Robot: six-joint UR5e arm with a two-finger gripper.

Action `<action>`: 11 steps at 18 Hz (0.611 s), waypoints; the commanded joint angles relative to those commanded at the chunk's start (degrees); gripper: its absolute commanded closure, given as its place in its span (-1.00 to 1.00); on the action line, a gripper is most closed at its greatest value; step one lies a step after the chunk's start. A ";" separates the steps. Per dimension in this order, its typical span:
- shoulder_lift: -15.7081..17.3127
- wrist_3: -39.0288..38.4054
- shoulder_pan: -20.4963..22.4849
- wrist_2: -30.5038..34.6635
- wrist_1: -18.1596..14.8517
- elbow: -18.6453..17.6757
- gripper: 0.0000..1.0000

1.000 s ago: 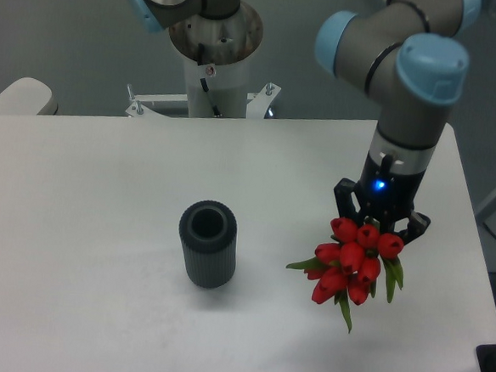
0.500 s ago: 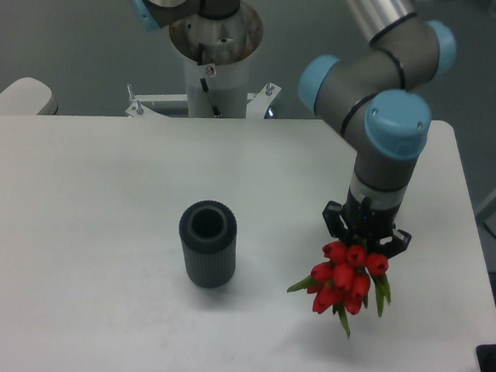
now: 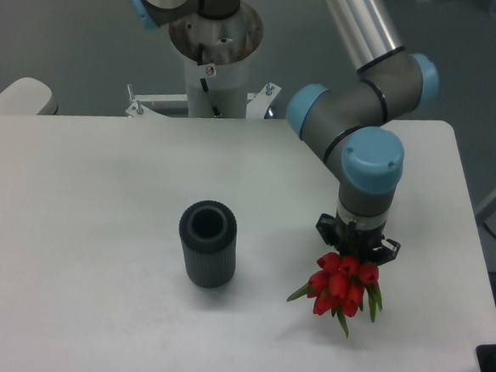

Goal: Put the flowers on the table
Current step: 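Lower the held red tulips toward the table surface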

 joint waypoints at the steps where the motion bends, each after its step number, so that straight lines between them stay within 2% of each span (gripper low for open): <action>1: -0.26 0.00 -0.09 0.00 0.00 -0.09 0.17; 5: -0.97 0.53 -0.70 3.51 0.35 -1.58 0.11; 11: -1.84 0.62 -1.14 3.69 1.32 -2.02 -0.03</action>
